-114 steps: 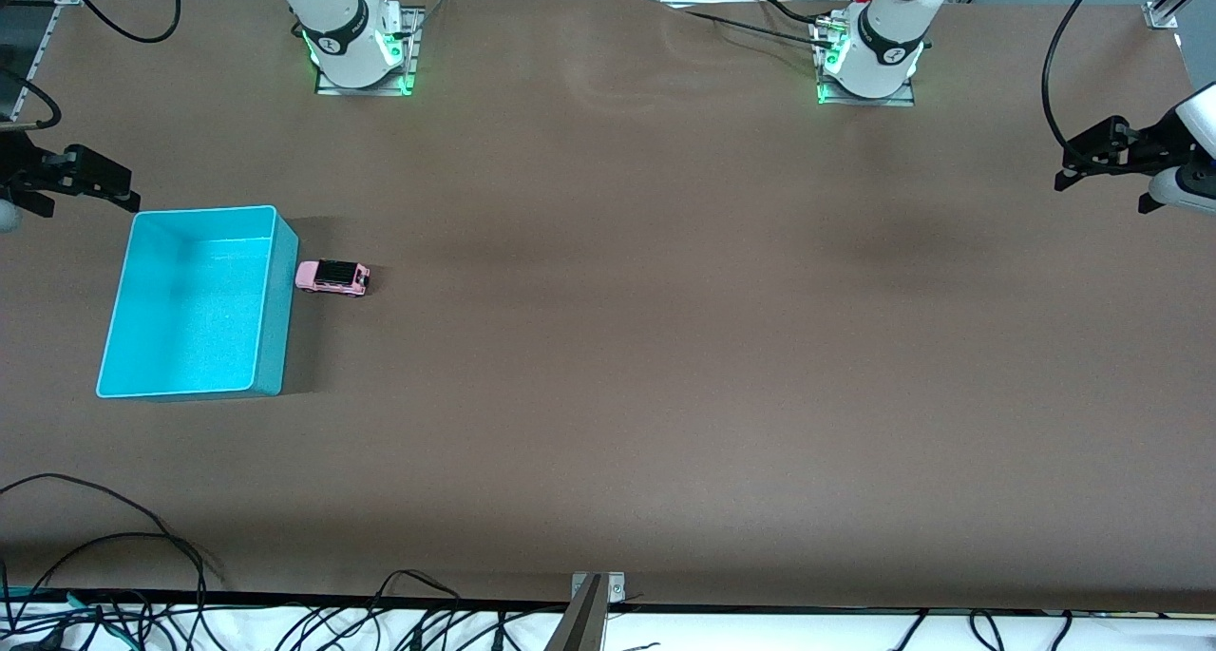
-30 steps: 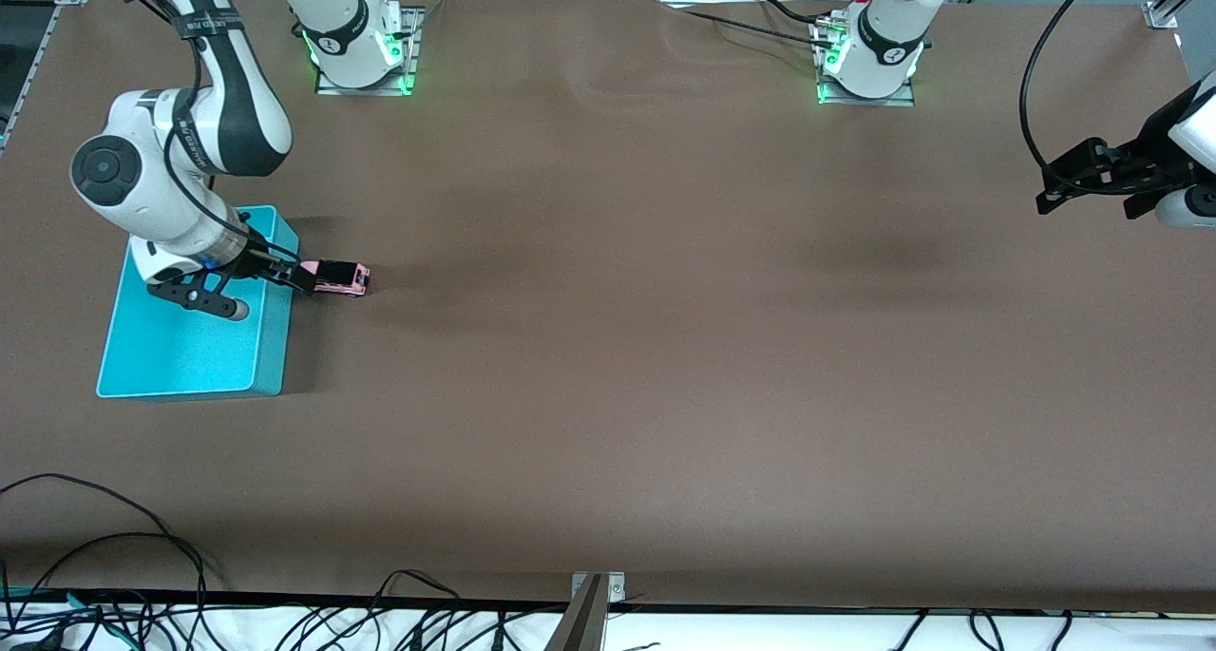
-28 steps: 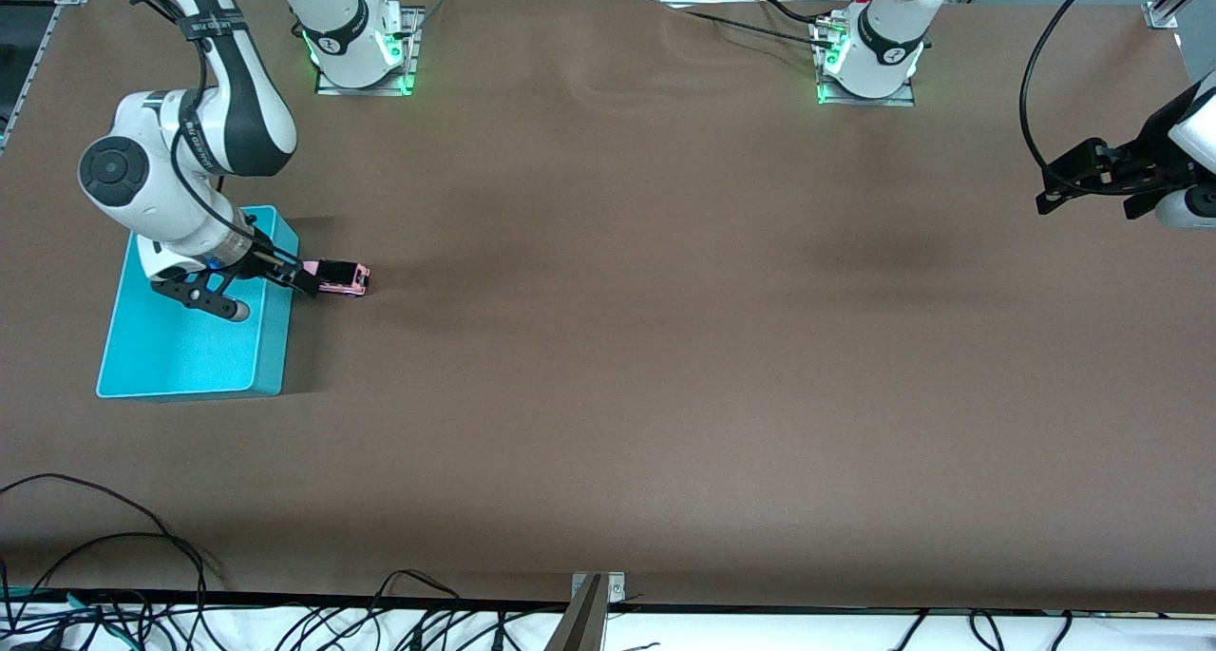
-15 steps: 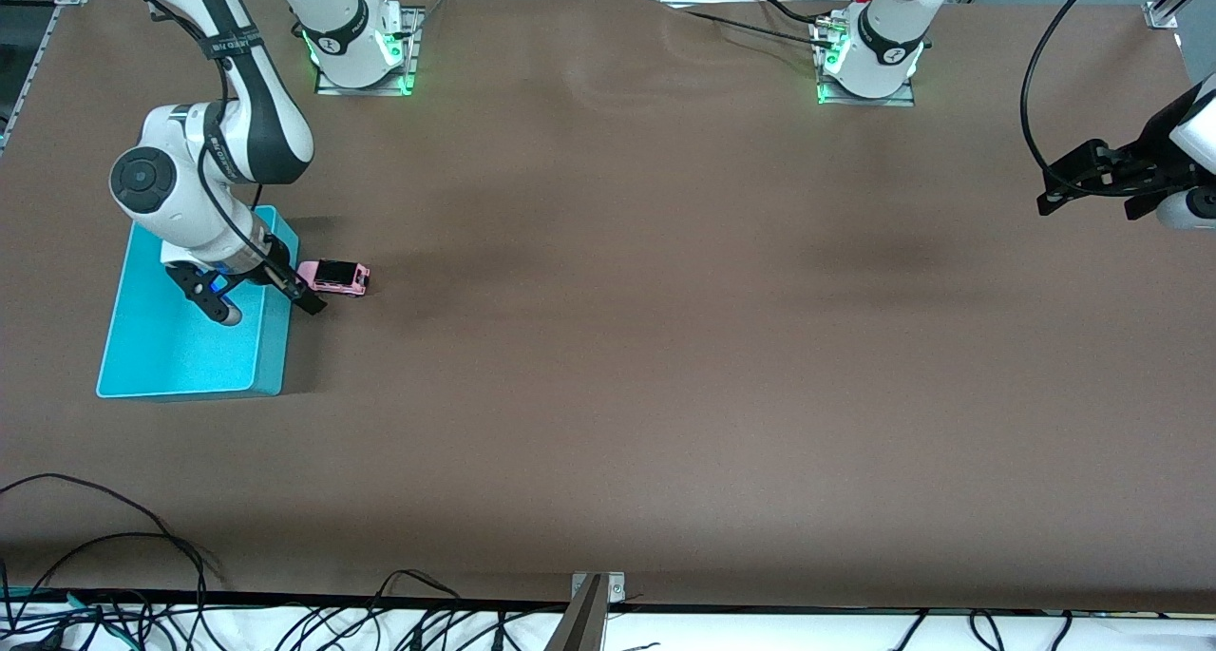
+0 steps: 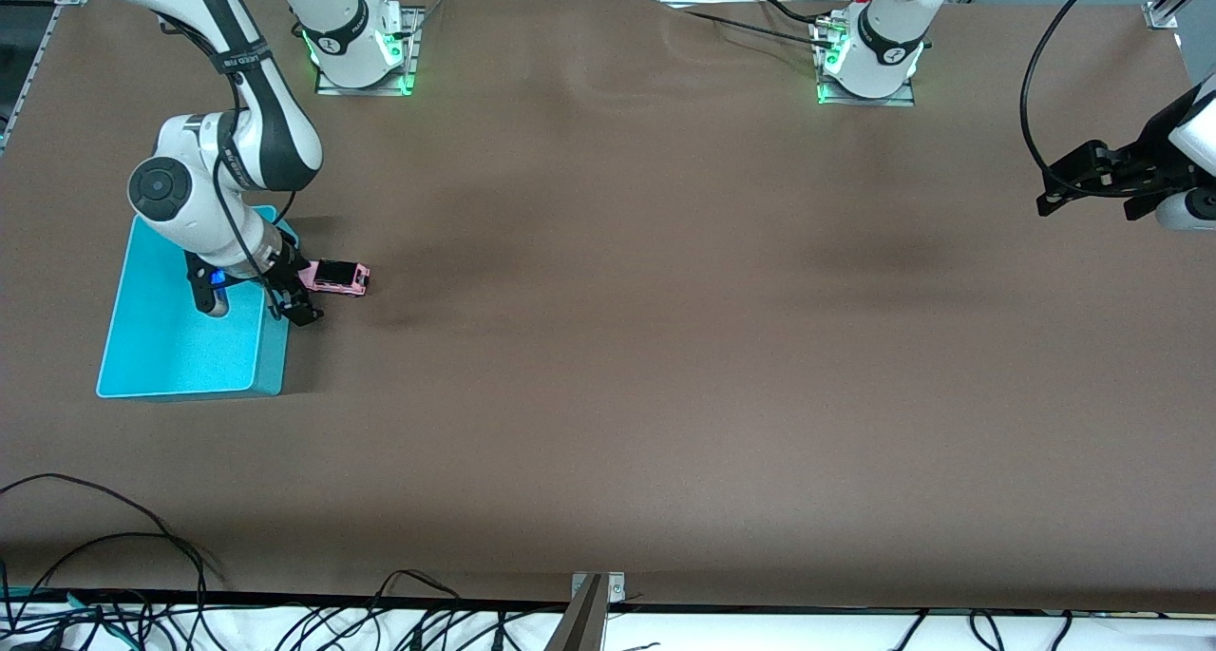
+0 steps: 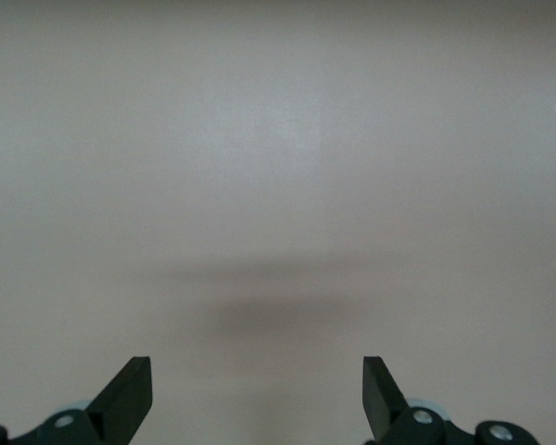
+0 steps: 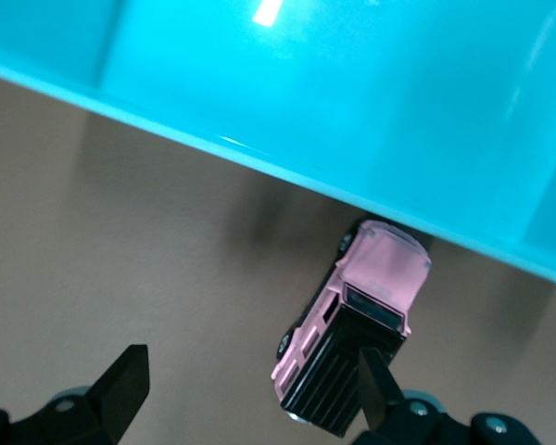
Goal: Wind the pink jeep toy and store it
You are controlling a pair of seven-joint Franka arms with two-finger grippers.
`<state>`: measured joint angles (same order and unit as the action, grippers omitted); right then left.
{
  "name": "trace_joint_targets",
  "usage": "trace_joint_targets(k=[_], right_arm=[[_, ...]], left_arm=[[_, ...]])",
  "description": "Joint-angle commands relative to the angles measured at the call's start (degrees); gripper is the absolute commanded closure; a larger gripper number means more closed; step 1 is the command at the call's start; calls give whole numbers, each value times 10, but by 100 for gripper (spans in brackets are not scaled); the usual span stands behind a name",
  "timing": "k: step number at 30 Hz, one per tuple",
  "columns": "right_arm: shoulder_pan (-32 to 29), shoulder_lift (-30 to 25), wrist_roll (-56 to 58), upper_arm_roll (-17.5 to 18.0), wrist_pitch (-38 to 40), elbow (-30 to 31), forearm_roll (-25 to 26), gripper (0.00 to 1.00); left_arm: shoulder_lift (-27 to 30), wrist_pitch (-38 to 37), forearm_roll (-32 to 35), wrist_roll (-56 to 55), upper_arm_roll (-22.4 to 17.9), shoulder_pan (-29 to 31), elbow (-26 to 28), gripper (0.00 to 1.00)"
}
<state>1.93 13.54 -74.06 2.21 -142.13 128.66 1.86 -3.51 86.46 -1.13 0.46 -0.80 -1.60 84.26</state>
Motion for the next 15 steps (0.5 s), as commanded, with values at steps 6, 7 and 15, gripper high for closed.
trace_joint_targets(k=[6, 7, 15], right_arm=[[3, 6, -117, 1, -65, 39, 10, 0], [3, 8, -122, 1, -65, 41, 10, 0], [4, 11, -180, 1, -77, 58, 10, 0]], left_arm=[[-11, -4, 8, 66, -1, 1, -19, 0], [-11, -4, 8, 67, -1, 2, -19, 0], [-12, -5, 8, 66, -1, 2, -19, 0]])
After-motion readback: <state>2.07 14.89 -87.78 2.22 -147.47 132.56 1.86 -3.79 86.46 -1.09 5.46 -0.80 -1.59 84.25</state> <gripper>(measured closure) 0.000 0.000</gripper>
